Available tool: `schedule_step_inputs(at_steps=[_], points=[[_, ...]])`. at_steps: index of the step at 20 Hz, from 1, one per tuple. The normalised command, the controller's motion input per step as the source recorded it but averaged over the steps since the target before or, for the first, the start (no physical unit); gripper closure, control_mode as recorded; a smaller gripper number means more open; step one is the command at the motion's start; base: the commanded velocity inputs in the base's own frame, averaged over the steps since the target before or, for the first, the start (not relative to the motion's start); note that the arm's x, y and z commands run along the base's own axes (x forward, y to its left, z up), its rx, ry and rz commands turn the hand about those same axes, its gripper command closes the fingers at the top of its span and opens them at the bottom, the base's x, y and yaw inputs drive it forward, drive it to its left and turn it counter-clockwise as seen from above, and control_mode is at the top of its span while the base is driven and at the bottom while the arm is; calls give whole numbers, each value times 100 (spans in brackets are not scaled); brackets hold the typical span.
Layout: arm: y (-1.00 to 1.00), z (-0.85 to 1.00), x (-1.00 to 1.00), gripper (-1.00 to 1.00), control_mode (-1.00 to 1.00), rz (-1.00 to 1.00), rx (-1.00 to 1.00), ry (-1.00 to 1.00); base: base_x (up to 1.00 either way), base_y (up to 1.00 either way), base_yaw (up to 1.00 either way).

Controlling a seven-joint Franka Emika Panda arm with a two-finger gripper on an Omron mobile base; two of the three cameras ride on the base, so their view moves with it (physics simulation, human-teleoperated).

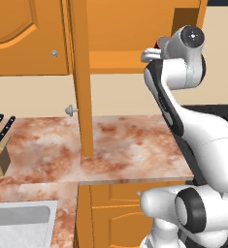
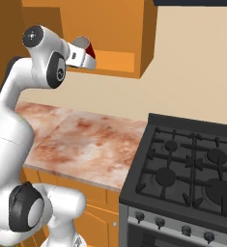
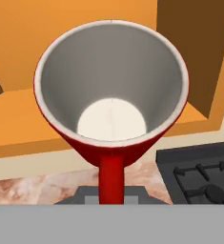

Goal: Move the mug from next to the sink to the open cabinet. Then, move the bowl with the steak to the fridge to clear the area for faucet cleaning.

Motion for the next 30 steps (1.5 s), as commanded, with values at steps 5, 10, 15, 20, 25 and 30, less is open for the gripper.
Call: schedule_step_inputs(at_steps=[5, 10, 15, 20, 25, 30], points=[[-12, 8, 66, 100, -100, -1, 7, 4, 0, 0, 0], [-5, -14, 46, 100, -100, 0, 0, 13, 0, 0, 0], [-9, -16, 33, 100, -100, 0, 0, 4, 0, 0, 0], [-14, -15, 30, 100, -100, 0, -1, 0, 0, 0, 0], [-14, -28, 38, 100, -100, 0, -3, 0, 0, 0, 0], [-9, -27, 46, 100, -100, 0, -1, 0, 0, 0, 0]])
